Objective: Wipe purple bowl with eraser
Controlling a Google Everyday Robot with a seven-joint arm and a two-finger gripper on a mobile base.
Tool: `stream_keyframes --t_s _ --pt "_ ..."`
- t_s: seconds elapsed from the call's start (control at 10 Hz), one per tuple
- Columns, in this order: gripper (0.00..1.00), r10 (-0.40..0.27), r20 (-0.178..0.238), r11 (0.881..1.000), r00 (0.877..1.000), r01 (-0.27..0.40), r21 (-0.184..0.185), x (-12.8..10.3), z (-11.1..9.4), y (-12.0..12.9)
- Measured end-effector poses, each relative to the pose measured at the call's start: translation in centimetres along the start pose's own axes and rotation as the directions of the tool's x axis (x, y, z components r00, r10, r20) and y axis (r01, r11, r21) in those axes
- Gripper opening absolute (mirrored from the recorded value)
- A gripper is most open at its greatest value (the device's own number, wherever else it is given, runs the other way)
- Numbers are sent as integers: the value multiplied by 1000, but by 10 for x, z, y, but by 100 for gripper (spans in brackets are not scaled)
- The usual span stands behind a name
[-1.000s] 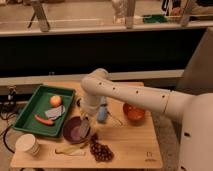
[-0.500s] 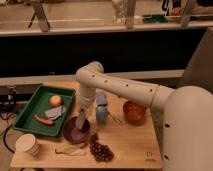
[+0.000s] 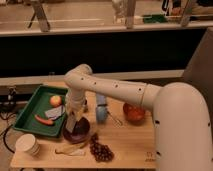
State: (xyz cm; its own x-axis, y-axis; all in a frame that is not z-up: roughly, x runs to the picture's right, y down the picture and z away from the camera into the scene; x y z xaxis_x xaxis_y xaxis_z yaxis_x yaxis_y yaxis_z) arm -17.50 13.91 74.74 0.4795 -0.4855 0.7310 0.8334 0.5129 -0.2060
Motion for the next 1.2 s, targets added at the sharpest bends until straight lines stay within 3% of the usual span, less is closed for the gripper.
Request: stream_keyframes --t_s 0.2,0.4,0.8,1.1,1.2 --pt "0 -26 -3 1000 1000 26 1 -24 -4 13" --pt "0 -28 -15 1000 999 28 -4 -31 -7 32" --pt "0 57 -73 998 996 -58 -16 7 -21 63" --pt "0 110 -132 994 985 -112 -6 48 -27 35" --pt "0 105 -135 994 985 -106 3 47 -24 23"
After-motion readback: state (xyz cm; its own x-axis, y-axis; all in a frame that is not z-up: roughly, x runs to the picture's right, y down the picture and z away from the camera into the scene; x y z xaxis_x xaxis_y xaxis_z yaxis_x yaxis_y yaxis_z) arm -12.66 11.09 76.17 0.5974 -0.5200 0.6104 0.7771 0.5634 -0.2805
